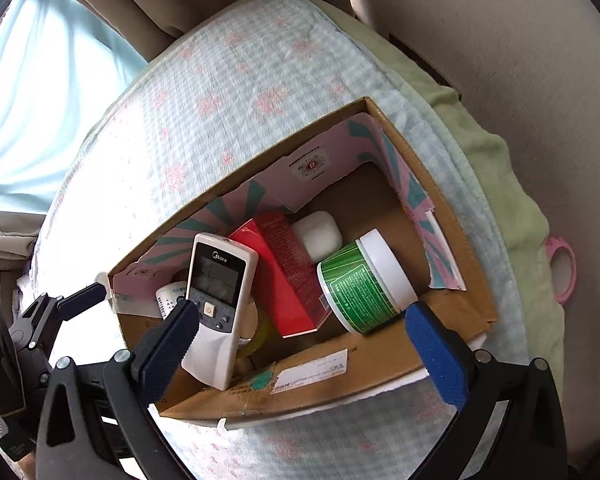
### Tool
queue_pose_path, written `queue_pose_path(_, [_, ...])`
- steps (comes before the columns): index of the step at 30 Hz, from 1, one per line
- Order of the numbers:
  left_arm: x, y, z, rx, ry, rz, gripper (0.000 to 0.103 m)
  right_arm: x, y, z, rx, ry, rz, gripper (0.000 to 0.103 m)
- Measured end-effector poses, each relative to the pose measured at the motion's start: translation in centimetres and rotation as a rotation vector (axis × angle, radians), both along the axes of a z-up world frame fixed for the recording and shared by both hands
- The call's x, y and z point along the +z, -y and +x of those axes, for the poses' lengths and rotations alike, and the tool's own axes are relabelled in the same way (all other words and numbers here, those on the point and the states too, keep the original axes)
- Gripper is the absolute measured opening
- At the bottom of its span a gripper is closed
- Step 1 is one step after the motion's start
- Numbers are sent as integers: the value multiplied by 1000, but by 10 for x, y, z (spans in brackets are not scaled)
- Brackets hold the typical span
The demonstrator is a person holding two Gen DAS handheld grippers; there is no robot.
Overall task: Organize rigid objects
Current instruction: 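Lift both open grippers away and move toward the two jars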
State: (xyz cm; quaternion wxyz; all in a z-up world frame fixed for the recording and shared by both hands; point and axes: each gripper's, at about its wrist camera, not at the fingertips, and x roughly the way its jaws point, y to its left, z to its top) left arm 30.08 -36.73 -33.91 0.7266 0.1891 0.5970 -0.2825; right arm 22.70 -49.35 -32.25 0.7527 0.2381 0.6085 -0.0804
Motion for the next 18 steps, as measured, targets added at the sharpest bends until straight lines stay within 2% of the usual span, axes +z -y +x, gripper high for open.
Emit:
queue_pose_path(4, [15,-8,-6,8,16,-8,103,7,1,0,1,-1,-30,103])
queue_pose_path(11, [55,-42,-32,42,60,-6,103,39,-4,-11,1,-14,-113,103])
queue_pose_path(18, [92,-96,-52,127,100,-24,103,79,-26,-28,44,-2,-176,103])
